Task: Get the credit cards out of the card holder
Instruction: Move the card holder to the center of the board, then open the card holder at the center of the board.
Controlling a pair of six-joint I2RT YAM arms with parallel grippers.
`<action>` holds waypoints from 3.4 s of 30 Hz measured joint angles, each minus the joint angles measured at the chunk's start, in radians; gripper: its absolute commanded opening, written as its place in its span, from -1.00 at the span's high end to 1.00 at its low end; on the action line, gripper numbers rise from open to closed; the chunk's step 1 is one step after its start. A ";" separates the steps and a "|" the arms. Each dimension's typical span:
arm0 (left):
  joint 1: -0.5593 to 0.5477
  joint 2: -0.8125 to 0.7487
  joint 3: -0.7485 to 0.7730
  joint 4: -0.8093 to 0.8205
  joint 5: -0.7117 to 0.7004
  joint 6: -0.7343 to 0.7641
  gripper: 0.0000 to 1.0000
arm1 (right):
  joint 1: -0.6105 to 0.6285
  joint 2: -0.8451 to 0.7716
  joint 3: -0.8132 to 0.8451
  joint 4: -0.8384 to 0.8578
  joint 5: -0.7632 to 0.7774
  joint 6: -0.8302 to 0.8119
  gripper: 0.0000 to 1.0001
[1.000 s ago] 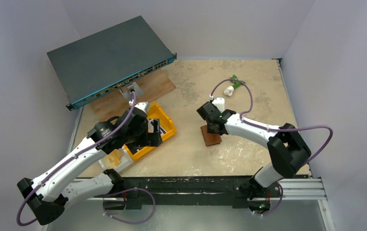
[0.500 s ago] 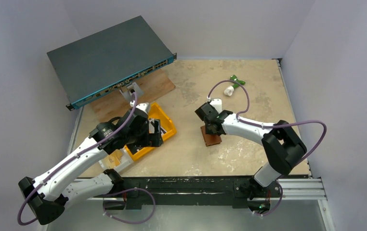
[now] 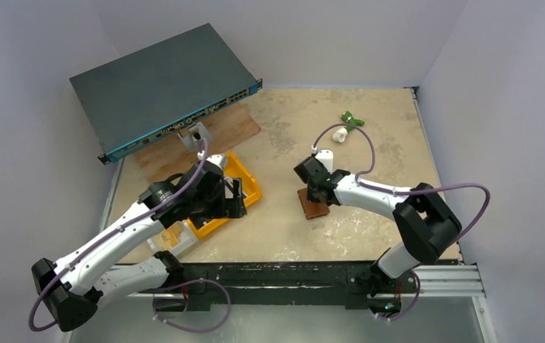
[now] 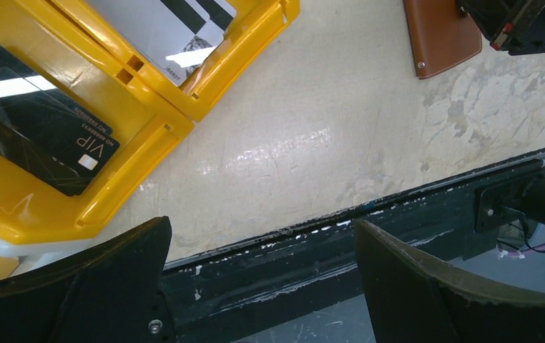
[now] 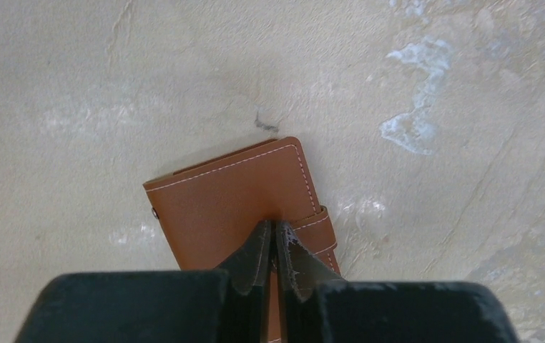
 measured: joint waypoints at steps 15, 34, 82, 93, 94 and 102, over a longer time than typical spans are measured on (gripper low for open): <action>-0.049 0.137 -0.149 0.252 0.168 -0.098 -0.90 | 0.082 -0.152 -0.121 0.121 -0.428 0.121 1.00; -0.140 0.344 -0.283 0.631 0.268 -0.284 0.56 | 0.238 -0.173 -0.240 0.269 -0.440 0.477 1.00; -0.153 0.531 -0.252 0.687 0.267 -0.348 1.00 | 0.417 -0.063 -0.055 0.050 -0.216 0.322 0.57; -0.151 0.530 -0.256 0.692 0.270 -0.349 1.00 | 0.473 0.023 0.034 -0.035 -0.093 0.325 1.00; -0.151 0.530 -0.256 0.692 0.270 -0.349 1.00 | 0.474 0.026 0.034 -0.032 -0.090 0.328 1.00; -0.151 0.553 -0.223 0.649 0.270 -0.342 1.00 | 0.478 0.000 -0.003 0.009 -0.086 0.349 1.00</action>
